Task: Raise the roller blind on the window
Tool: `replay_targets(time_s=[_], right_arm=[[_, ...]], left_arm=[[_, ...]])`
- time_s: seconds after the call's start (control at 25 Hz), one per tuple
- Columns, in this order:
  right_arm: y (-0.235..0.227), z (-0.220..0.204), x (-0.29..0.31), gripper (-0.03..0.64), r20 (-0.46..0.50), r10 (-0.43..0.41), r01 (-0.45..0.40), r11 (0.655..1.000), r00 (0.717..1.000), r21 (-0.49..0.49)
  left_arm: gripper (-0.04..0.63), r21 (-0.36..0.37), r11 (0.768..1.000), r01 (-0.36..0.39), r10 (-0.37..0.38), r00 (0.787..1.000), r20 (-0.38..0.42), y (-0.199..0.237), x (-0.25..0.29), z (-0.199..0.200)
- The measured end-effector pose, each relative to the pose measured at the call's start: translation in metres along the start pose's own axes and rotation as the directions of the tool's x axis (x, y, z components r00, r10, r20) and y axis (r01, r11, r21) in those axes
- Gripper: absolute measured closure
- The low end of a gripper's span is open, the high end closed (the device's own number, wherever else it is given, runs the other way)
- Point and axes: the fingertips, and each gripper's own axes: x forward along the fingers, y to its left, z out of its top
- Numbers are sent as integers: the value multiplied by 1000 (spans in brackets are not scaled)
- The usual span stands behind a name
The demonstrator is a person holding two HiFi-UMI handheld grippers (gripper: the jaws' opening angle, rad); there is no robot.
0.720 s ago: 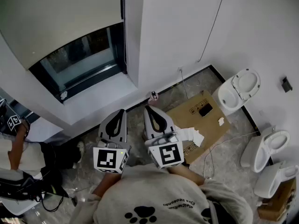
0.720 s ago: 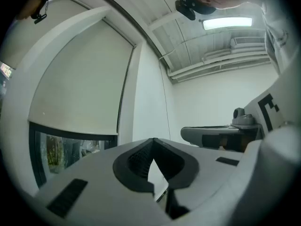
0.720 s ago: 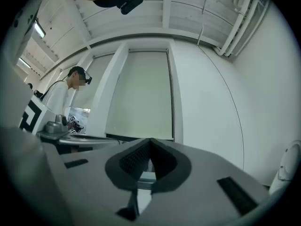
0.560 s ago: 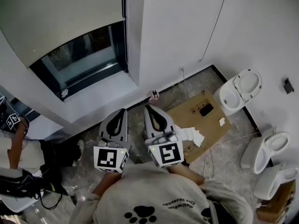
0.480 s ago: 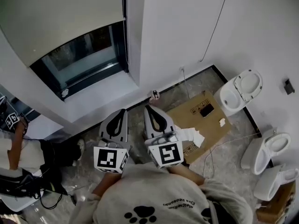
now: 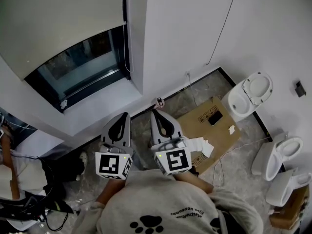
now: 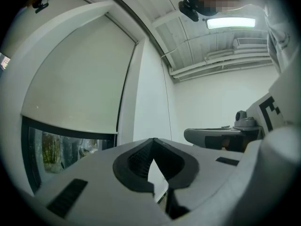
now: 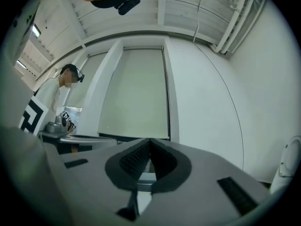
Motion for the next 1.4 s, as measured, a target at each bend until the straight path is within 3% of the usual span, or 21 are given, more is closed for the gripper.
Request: replay_targets(time_s=[0.48, 0.88, 1.4], right_arm=[[-17, -4, 131, 607, -38, -79, 79, 997, 996, -1], [-22, -24, 237, 607, -37, -172, 172, 985, 984, -15], [-19, -39, 281, 607, -64, -204, 203, 979, 977, -21]], left_arm=[[588, 15, 996, 92, -92, 995, -26, 93, 99, 6], [588, 8, 977, 211, -211, 977, -26, 171, 172, -4], [588, -41, 965, 259, -261, 965, -34, 211, 199, -15]])
